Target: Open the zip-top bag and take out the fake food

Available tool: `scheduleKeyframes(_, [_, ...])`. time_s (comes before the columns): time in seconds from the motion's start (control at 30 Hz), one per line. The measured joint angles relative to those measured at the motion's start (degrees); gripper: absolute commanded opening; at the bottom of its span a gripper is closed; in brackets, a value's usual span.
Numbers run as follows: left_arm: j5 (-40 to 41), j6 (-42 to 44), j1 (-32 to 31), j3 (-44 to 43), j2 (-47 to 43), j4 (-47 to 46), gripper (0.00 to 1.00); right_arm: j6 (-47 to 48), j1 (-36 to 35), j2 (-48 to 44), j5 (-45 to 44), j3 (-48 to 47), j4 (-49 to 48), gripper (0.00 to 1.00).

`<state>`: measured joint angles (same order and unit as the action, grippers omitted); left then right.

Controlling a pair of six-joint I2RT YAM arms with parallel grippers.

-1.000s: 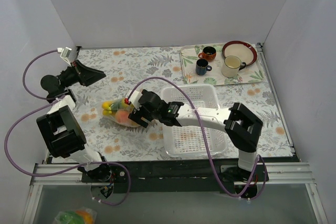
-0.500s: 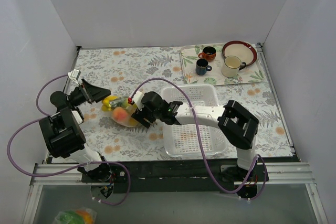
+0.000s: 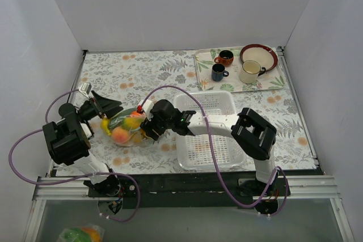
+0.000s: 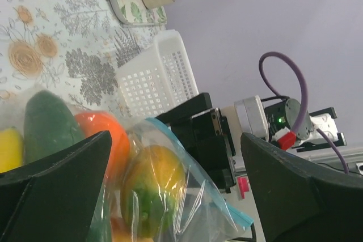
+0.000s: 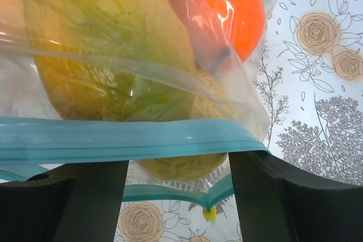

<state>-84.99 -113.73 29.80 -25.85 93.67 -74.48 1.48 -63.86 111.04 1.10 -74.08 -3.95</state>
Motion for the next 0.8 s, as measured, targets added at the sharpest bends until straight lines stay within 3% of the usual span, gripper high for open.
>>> scheduleKeyframes(0.1, [-0.6,-0.7,-0.5,-5.5,2.5,0.7,0.98,-0.9,0.0,0.4,1.2,0.0,-0.9,0.63])
scheduleKeyframes(0.2, [-1.0,-1.0,-1.6,-18.2,4.2,0.8,0.98,-1.6,0.0,0.6,2.1,0.0,-1.4,0.61])
scheduleKeyframes(0.47, [-0.7,-1.0,-2.9,-80.6,21.7,0.3,0.98,-3.1,-0.7,0.6,2.5,1.2,-3.9,0.61])
scheduleKeyframes(0.57, [0.8,-0.7,-3.0,-92.0,25.5,4.1,0.98,-3.3,-1.0,0.6,2.5,1.2,-4.1,0.61])
scheduleKeyframes(0.6, [2.3,4.2,-3.3,-92.8,24.8,13.6,0.98,-3.3,-1.1,0.7,2.5,1.2,-4.1,0.61])
scheduleKeyframes(0.63, [8.0,12.2,-3.9,-96.1,23.7,31.8,0.98,-3.4,-1.1,0.7,2.5,1.2,-4.0,0.61])
scheduleKeyframes(0.73, [34.6,36.9,-10.0,-99.8,19.4,62.4,0.98,-3.7,-1.3,0.7,2.5,1.2,-4.0,0.61])
scheduleKeyframes(0.77, [47.5,52.9,-19.9,-94.8,11.3,78.2,0.98,-3.8,-1.5,0.7,2.5,1.0,-3.6,0.61])
scheduleKeyframes(0.8, [48.0,53.6,-20.5,-94.5,10.8,79.1,0.98,-3.8,-1.5,0.7,2.5,1.0,-3.6,0.61])
